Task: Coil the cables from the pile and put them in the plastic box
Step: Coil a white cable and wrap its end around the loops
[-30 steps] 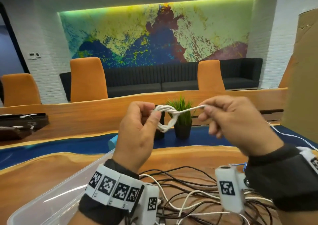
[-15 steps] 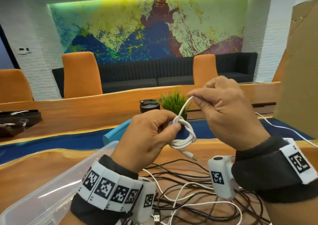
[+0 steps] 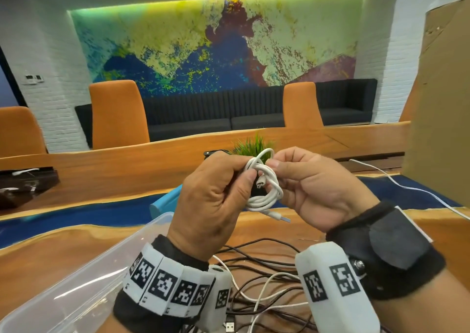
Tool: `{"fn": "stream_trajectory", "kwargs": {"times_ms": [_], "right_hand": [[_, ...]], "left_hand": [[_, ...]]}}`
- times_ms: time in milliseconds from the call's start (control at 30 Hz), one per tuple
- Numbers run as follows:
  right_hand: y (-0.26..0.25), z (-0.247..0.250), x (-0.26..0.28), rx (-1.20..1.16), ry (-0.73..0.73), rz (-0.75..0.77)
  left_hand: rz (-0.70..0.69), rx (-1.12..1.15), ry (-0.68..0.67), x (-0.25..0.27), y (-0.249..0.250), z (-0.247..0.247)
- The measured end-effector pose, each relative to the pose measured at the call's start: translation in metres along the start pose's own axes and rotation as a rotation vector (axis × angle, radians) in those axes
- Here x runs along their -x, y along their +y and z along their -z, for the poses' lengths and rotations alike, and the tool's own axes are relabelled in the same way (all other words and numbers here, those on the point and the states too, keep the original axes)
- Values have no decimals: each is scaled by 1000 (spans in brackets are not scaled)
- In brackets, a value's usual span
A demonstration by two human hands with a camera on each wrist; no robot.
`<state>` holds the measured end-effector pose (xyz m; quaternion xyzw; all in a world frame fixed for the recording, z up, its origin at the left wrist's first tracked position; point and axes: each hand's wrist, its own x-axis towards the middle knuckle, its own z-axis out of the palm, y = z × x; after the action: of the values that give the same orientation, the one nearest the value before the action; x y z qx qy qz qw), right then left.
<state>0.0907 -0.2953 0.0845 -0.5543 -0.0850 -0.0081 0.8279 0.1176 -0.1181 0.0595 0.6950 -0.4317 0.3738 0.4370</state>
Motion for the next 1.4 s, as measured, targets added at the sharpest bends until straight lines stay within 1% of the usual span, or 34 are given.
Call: {"fn": "stream_trajectory", "kwargs": {"times_ms": [133,267,333,467,533,633,733,800,867,933,1000,1067,1133,1167,1233,1267,1333,1400], "right_hand": [[3,-2,4,-50,-133,-124],[4,-3,6,-50,-220,-188],[3,-5,7,-28,-269,-190],[3,-16,16,237,-297,-68],[1,-17,18,405,-292,-49],[-4,-13,18,705,-222,-9],[-5,-14,21,908,-191,81],[-5,-15,21,1025,-131,195],[-8,-12,20,1145,-16,274],[-12,-8,21,1274,65,333],[-14,-6,20,1353,84,366],[-14,-7,21,1372,114,388],[-15,-10,21,1414,140,403],[-17,-12,20,1465,130,383],[-17,-17,15,1610,69,293],[-15,-17,13,1655,44,279],[-9,-11,9,1637,39,379],[-8,-4,9,1574,47,438]], "left_hand": [[-22,-49,68,1,-3,0],[-44,-153,122,2,-4,0],[-48,-194,155,1,-4,1],[-70,-234,166,2,-2,0],[-52,-248,140,4,-3,-2],[48,-282,48,6,-6,-6],[-13,-269,-91,4,-8,-6],[-16,-297,-113,3,-9,-3],[34,-323,-109,2,-12,0],[121,-271,-120,4,-17,1],[253,-103,-132,4,-16,0],[401,100,-122,3,-11,0],[498,235,-121,2,-10,2],[517,255,-132,2,-10,3],[542,244,-151,2,-12,5],[561,230,-162,2,-13,5],[592,183,-199,2,-15,7],[540,73,-294,3,-17,11]]}}
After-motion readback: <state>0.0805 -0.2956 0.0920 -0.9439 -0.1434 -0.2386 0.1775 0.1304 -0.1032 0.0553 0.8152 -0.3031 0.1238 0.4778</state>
